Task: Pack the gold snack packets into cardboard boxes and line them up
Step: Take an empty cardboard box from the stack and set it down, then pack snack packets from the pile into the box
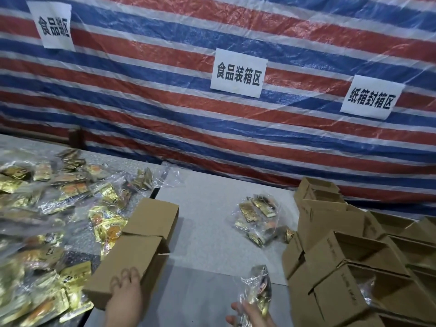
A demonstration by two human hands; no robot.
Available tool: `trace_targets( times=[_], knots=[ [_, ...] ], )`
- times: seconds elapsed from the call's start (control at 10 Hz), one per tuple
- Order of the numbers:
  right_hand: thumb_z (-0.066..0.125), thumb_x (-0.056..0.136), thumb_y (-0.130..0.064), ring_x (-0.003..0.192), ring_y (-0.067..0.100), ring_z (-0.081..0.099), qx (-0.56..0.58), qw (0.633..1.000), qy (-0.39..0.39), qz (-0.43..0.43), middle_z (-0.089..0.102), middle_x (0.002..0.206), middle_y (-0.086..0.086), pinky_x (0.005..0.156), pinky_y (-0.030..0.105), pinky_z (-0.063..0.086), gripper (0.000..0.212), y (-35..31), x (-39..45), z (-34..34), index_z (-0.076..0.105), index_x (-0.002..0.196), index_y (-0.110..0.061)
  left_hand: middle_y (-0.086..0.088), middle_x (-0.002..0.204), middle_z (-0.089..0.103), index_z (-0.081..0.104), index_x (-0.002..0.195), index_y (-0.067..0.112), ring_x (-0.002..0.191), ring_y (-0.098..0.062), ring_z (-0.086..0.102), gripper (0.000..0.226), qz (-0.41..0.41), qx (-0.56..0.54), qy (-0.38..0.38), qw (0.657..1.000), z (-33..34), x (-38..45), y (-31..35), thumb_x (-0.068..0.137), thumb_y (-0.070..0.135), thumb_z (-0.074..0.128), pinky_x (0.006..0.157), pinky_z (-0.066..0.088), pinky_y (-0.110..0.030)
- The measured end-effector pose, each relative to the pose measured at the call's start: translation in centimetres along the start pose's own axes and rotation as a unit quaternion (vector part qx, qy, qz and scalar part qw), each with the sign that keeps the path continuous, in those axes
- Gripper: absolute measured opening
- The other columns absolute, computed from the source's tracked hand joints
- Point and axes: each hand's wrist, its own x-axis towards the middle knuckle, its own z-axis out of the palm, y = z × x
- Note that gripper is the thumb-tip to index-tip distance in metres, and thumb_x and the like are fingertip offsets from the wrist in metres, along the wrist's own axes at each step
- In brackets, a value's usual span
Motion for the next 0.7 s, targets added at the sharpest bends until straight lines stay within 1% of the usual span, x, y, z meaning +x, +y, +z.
trace_targets(
  times=[0.1,0.2,0.3,0.4,0.5,0.6,0.7],
  knots=[
    [0.06,0.09,-0.001,0.092,0.055,0.06,-0.012,1.0,-0.001,0.024,0.063,0.091,0.042,0.098,0.062,0.039,0.034,-0.2,0.4,-0.2,0.058,0.117,0.02,0.001,0.158,0.026,0.015,0.153,0.016,0.141,-0.017,0.035,0.054,0.04,-0.113,0.007,0.993,-3.8,-2.1,-1.2,0.101,0.013,0.029,0.113,0.027,-0.025],
    [0.065,0.083,-0.025,0.076,0.04,0.072,-0.028,0.999,-0.007,0.035,0.071,0.089,0.032,0.075,0.044,0.054,0.038,-0.9,1.4,0.0,0.071,0.101,0.007,0.003,0.145,0.049,0.044,0.142,0.022,0.131,-0.013,0.048,0.039,0.044,-0.187,-0.009,0.981,-4.6,-4.1,-2.4,0.103,0.02,0.04,0.107,0.032,-0.02],
    [0.064,0.072,-0.044,0.085,0.034,0.074,-0.031,0.998,-0.033,0.031,0.073,0.098,0.024,0.078,0.041,0.053,0.048,-1.2,1.9,-0.6,0.077,0.097,-0.004,0.003,0.12,0.068,0.067,0.115,0.028,0.114,-0.014,0.061,0.022,0.076,-0.184,-0.058,0.978,-5.1,-6.0,-1.9,0.099,0.025,0.053,0.098,0.043,-0.025],
    [0.062,0.074,-0.052,0.096,0.033,0.072,-0.033,0.998,-0.057,0.015,0.074,0.105,0.018,0.082,0.045,0.055,0.042,-1.7,1.8,-1.5,0.079,0.097,-0.02,0.007,0.11,0.071,0.071,0.106,0.03,0.109,-0.011,0.062,0.017,0.114,-0.191,-0.099,0.97,-3.9,-7.0,-0.6,0.096,0.027,0.058,0.091,0.045,-0.02],
    [0.064,0.074,-0.048,0.091,0.032,0.072,-0.027,0.999,-0.034,-0.001,0.073,0.105,0.02,0.083,0.045,0.056,0.043,-2.7,1.3,-2.7,0.078,0.097,-0.015,0.004,0.106,0.071,0.069,0.096,0.026,0.105,-0.013,0.062,0.016,0.168,-0.174,-0.159,0.957,-2.8,-7.7,1.9,0.097,0.023,0.054,0.085,0.042,-0.018],
    [0.059,0.078,-0.046,0.09,0.028,0.07,-0.016,1.0,-0.004,-0.006,0.073,0.105,0.02,0.082,0.042,0.054,0.055,-3.2,0.9,-4.9,0.07,0.111,-0.004,-0.004,0.103,0.07,0.065,0.09,0.019,0.1,-0.017,0.062,0.018,0.218,-0.163,-0.225,0.936,-1.6,-8.7,4.4,0.099,0.017,0.05,0.079,0.04,-0.021],
    [0.057,0.078,-0.049,0.088,0.022,0.073,-0.013,1.0,0.018,-0.022,0.075,0.104,0.014,0.077,0.037,0.055,0.056,-3.3,0.3,-7.4,0.07,0.111,-0.006,-0.005,0.098,0.068,0.067,0.095,0.01,0.096,-0.018,0.062,0.02,0.236,-0.178,-0.263,0.918,-0.4,-9.8,5.5,0.1,0.015,0.048,0.08,0.042,-0.022]
  ],
)
